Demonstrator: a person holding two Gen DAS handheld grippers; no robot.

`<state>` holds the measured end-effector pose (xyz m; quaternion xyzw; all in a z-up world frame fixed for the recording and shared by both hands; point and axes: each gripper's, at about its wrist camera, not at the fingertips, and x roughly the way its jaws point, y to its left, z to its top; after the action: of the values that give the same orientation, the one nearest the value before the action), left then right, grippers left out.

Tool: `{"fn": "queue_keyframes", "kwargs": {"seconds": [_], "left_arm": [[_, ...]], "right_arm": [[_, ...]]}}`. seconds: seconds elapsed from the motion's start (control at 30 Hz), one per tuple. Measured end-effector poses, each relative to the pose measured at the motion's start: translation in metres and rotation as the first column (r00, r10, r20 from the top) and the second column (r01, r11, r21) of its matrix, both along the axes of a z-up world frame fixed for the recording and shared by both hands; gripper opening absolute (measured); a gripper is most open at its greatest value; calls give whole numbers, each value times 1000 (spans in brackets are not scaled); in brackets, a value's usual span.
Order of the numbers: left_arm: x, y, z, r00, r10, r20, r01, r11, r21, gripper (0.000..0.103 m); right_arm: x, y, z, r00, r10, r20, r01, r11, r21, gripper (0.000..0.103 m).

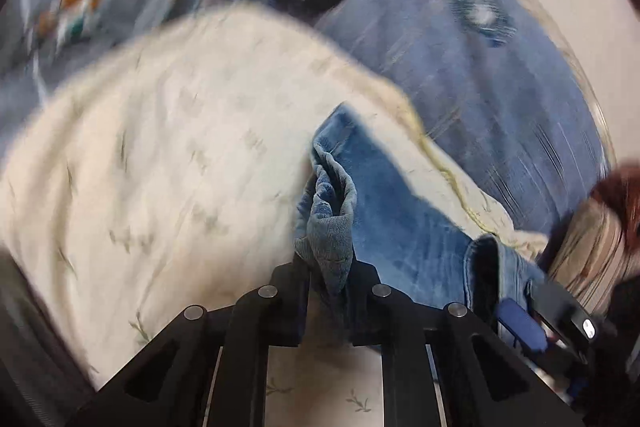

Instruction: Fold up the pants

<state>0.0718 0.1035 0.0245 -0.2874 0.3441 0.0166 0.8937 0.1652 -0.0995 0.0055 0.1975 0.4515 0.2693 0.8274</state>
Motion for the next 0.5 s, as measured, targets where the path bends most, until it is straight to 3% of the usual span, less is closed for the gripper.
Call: {"fn": "queue_keyframes", "kwargs": {"seconds": [0.03, 0.1, 0.2, 0.3, 0.4, 0.5], "left_arm": [[-4, -14, 13, 999, -23, 45, 19, 996, 92, 11], [-13, -38, 31, 991, -80, 112, 56, 978, 201, 11], [-24, -73, 53, 968, -174, 181, 111, 943, 314, 10], [-28, -108, 68, 935, -286, 211, 184, 898, 400, 10], [-36, -140, 74, 895, -392, 214, 258, 845, 468, 10], [-45, -162, 72, 853, -481, 200, 329, 795, 509, 10]], "right_arm": [[3, -7, -2, 1000, -3, -26, 4, 1000, 30, 69], [6, -21, -3, 998, 3, -56, 2, 995, 101, 69], [14, -45, 4, 995, 30, -94, -10, 978, 208, 69], [26, -67, 27, 994, 58, -96, -30, 963, 266, 77], [35, -77, 52, 994, 82, -68, -61, 963, 263, 82], [47, -72, 68, 984, 161, -78, -144, 970, 196, 83]]}}
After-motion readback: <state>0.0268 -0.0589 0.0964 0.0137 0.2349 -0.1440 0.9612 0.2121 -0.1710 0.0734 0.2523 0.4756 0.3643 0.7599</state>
